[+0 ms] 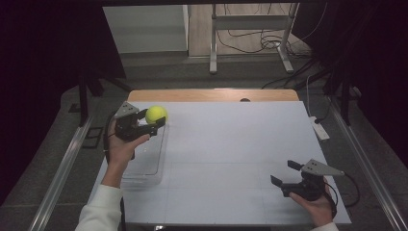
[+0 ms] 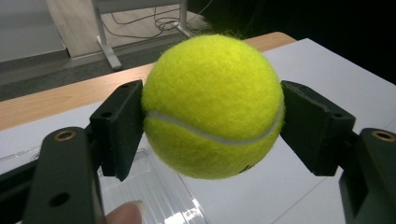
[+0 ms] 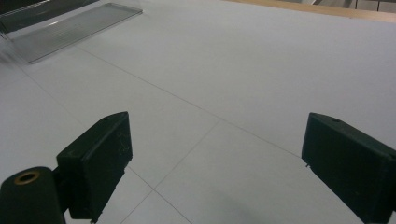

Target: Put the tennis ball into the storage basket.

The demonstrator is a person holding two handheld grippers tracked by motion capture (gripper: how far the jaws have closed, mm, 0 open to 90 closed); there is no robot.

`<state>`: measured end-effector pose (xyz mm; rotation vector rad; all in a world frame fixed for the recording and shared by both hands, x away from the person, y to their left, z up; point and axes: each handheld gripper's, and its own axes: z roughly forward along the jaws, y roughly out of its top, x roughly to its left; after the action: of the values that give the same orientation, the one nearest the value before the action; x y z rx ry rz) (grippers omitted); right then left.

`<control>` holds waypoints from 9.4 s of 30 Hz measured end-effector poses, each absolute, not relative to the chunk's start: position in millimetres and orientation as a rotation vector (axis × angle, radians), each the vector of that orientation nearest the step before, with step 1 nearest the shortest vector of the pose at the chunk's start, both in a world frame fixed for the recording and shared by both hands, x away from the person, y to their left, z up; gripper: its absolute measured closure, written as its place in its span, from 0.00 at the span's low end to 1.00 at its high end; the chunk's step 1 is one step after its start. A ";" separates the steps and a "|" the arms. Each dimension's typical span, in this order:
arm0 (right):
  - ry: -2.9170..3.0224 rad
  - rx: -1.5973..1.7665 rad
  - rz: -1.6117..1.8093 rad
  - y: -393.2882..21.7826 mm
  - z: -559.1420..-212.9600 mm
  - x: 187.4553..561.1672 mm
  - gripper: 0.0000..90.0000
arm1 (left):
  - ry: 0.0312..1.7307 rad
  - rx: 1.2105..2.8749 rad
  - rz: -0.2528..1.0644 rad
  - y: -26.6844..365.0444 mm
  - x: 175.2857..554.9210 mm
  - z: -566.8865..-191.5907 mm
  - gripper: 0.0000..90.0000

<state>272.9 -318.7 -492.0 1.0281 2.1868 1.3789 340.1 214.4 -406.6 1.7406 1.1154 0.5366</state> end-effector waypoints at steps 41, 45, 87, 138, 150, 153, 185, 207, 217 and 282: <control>2.182 1.025 1.375 -317.3 -491.7 273.6 0.10 | 1.283 1.730 0.610 253.1 360.6 -409.7 0.30; 2.183 1.027 1.375 -317.1 -491.9 274.0 0.10 | 1.298 1.739 0.617 255.6 363.0 -411.2 0.30; 2.190 1.031 1.365 -316.5 -493.2 274.5 0.10 | 1.453 1.775 0.642 282.8 385.2 -424.0 0.30; 2.191 1.037 1.367 -317.4 -494.7 275.7 0.10 | 1.573 1.895 0.585 282.5 415.8 -459.6 0.30; 2.194 1.036 1.364 -316.7 -495.1 275.8 0.10 | 1.580 1.930 0.572 282.0 416.9 -466.0 0.30; 2.193 1.035 1.364 -316.7 -494.9 275.6 0.10 | 1.585 1.937 0.568 281.9 417.3 -467.8 0.30; 2.192 1.035 1.365 -316.7 -494.9 275.7 0.10 | 1.634 2.066 0.485 268.8 426.9 -482.9 0.30; 2.197 1.038 1.361 -317.5 -496.0 276.5 0.10 | 1.684 2.128 0.516 260.8 434.1 -492.8 0.29; 2.197 1.037 1.361 -317.5 -496.0 276.4 0.10 | 1.664 2.091 0.528 261.6 432.8 -488.2 0.24; 2.188 1.042 1.361 -317.4 -494.4 275.9 0.09 | 1.179 1.806 0.461 253.6 337.5 -445.8 0.14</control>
<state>275.9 -317.4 -494.4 1.0416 2.1882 1.3608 337.5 253.6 -445.8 1.8055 1.1787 0.4609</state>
